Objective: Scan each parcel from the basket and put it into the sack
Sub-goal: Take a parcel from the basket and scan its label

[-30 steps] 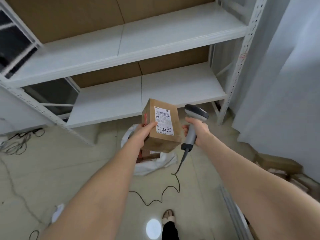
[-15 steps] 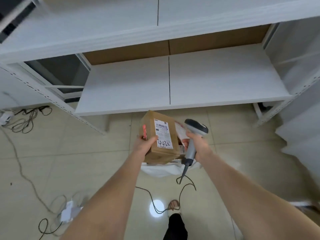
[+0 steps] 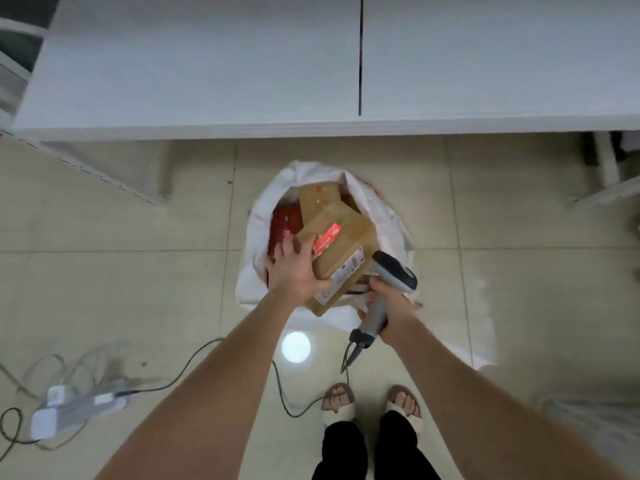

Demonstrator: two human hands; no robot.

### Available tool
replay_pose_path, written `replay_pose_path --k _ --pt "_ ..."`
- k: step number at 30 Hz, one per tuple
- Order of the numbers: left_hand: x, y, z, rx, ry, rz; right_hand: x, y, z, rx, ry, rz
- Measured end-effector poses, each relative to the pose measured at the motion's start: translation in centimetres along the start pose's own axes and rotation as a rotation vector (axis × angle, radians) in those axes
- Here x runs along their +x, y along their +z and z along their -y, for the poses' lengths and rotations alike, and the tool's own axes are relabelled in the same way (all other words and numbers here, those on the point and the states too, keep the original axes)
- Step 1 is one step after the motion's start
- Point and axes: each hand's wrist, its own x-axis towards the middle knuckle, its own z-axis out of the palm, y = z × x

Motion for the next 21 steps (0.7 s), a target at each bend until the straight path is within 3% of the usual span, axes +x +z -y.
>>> replay_pose_path --k 8,12,19,21 --pt "4.8 9.6 1.9 0.277 0.23 -0.031 9.8 -1.7 -6.1 0.122 0.12 -0.036" --pt "7.0 12.2 2.6 0.283 0.276 -0.055 13.2 -1.3 -8.5 0.094 0.112 0.012" --pt "10.0 13.8 3.4 0.278 0.512 -0.286 18.3 -1.2 -9.9 0.114 0.147 0.022" --pt "10.8 14.2 3.2 0.297 0.522 -0.264 19.7 -1.3 -10.2 0.089 0.121 0.01"
